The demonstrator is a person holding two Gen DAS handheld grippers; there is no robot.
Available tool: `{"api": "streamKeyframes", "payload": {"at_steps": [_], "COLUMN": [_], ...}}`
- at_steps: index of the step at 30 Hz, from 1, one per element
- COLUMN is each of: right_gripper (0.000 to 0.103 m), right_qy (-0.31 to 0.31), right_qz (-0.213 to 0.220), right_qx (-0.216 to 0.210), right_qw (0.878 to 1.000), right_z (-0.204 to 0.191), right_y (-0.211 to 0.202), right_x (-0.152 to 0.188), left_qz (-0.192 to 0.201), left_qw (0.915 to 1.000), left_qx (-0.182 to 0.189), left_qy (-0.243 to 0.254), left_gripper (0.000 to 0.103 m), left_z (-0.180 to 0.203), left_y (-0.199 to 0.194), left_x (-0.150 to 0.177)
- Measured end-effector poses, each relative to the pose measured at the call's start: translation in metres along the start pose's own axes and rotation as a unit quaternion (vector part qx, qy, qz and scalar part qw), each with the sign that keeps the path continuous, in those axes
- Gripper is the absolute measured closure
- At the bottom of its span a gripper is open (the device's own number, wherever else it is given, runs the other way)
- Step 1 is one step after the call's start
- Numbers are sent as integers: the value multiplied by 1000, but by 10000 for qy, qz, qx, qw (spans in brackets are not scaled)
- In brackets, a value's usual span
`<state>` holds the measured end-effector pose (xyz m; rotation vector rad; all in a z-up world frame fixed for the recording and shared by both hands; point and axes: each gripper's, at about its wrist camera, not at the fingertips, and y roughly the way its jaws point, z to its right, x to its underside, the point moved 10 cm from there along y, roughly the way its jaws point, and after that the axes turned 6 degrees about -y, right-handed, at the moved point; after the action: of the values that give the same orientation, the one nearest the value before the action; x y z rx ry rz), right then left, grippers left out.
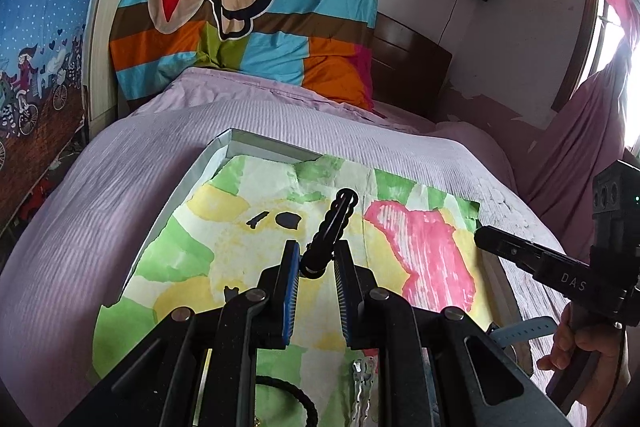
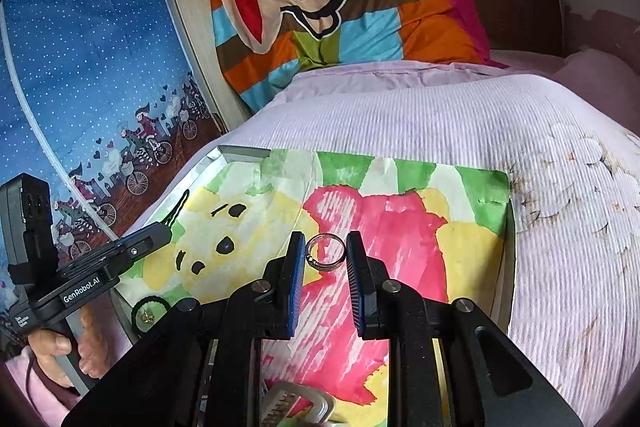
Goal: Organize jewelry
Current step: 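Carry the ring with the right tool while the left tool carries the black clip over the box, then open the right tool to drop the ring while the left tool releases the clip into the box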
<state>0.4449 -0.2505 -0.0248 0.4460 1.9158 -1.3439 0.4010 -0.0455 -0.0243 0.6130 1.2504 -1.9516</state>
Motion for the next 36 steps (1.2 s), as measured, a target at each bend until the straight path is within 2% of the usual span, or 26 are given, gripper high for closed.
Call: {"api": "streamKeyframes", "payload": {"at_steps": [3,7,12,21,30,36], "right_gripper": [85,85,85,85,85,85], "right_qy": [5,42,-55,20,243,329], "right_qz": [-217,-558,-722,-1081,-1121,-958], "right_qx": [-43,-322,-458,-222,-251,-512], "right_qw": [9998,9979,9963,9939,9931,9935], "right_z": [-1,-8,-19,-29,-29,-30], "right_y": [13,31,44,69,83,84], "right_x": [5,13,21,32,32,32], "left_qz": [-62,-161,-172,-73,-404,-592], "left_qw": [10000,9998,9995,9993,9975,9960], "left_qx": [-37,-109,-91,-142,-481,-579], "left_qy": [-25,-35,-231,-350,-326,-333], "left_gripper": [86,86,86,86,86,86], "left_z": [-2,-4,-12,-21,-28,-32], "left_y": [6,12,13,11,30,37], "left_x": [0,2,3,-3,3,12]}}
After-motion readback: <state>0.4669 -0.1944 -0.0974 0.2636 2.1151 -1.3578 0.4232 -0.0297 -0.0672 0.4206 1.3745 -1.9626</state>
